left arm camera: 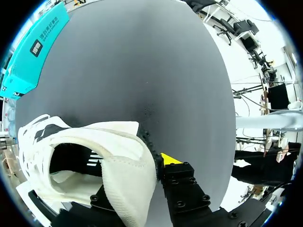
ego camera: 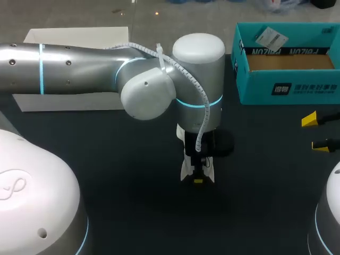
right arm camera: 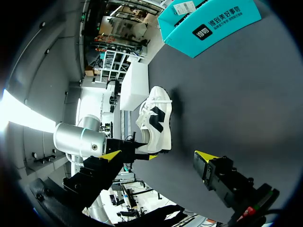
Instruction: Take the shoe out of the shoebox, open the shoe tongue, remove and reinsert the insole, then place the shoe into the shoebox
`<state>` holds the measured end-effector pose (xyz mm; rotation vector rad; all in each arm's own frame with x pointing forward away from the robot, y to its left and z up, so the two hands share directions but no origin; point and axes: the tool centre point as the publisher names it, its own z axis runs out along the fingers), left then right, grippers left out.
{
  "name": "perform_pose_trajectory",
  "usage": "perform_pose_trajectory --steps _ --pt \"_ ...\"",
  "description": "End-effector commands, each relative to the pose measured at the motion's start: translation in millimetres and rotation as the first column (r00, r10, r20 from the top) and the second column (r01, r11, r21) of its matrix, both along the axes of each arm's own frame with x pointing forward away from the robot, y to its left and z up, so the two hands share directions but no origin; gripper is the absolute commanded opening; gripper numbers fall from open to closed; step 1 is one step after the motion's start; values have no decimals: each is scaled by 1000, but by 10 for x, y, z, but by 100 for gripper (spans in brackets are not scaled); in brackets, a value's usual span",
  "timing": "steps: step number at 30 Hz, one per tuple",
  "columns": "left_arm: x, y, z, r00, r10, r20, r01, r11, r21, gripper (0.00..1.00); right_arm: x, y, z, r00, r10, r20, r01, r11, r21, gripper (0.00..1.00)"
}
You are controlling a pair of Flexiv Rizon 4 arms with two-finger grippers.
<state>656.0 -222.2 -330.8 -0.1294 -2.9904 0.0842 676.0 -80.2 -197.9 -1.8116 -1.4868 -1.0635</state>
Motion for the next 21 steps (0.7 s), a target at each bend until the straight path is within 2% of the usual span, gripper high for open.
perform_pose_trajectory --steps 1,6,9,16,21 --pt "21 222 765 998 -57 29 57 998 6 0 -15 3 0 1000 -2 0 2 1000 -3 100" --pt "38 416 1217 990 -123 66 121 992 30 0 -15 3 0 1000 -2 0 2 1000 -3 100" --pt "47 512 1439 987 -140 83 140 990 2 0 -15 3 0 1000 -2 0 2 1000 -3 100" --pt "57 610 1678 981 -142 129 147 989 -31 0 -15 3 0 1000 -2 0 2 1000 -3 100" --pt "91 675 1809 980 -122 158 125 992 -9 0 -15 3 0 1000 -2 0 2 1000 -3 100"
